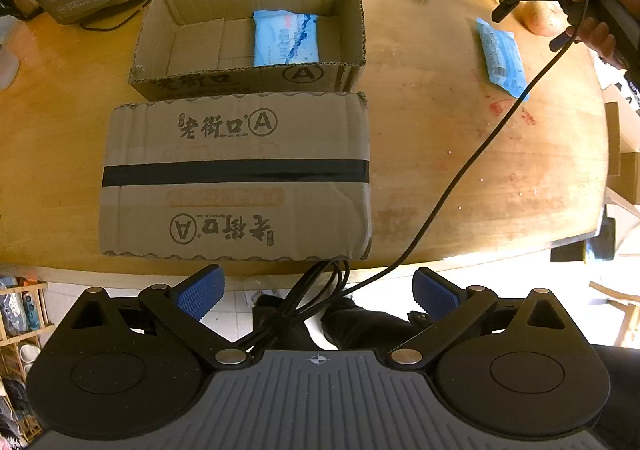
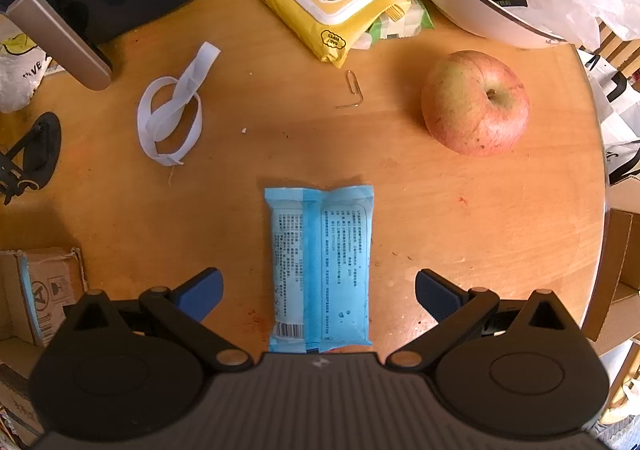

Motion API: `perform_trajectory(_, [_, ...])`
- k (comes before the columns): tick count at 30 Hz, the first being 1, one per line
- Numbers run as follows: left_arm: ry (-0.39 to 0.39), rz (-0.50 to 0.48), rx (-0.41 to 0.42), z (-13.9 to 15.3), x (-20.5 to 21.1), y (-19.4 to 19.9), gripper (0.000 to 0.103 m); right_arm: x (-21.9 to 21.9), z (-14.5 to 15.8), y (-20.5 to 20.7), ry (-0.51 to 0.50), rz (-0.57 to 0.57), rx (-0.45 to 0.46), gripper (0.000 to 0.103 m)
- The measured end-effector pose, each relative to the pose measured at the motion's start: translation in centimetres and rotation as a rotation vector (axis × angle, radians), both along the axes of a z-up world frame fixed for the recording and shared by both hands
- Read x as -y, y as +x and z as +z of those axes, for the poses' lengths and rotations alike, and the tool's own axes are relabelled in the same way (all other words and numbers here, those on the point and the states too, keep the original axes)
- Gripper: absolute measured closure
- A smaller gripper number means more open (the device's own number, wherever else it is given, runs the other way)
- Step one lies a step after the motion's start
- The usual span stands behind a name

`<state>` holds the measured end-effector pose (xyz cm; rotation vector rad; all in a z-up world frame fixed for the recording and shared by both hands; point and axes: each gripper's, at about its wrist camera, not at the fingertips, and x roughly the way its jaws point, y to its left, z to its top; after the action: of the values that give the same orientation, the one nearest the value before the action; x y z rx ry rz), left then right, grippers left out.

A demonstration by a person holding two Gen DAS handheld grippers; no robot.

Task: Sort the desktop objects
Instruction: 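Move the open right tool over the slim blue packet and lower it, then close the right tool on the slim blue wet-wipe packet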

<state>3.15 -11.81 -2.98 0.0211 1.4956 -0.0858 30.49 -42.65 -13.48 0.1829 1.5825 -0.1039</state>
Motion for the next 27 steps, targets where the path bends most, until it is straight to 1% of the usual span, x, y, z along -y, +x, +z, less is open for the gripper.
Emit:
perform_trajectory(8, [-0.001,-0.001,-0.011,-0.3,0.0,-0.1,0.000,0.1,-1.0,0.0,0.001,-0.002,-0.008,0.000])
perform_trajectory(27, [0.012,0.011,-0.024,-0.5,-0.3,-0.6,0.000,-0.1,-5.1,-1.1,0.003,-0.008,-0.031,0.000])
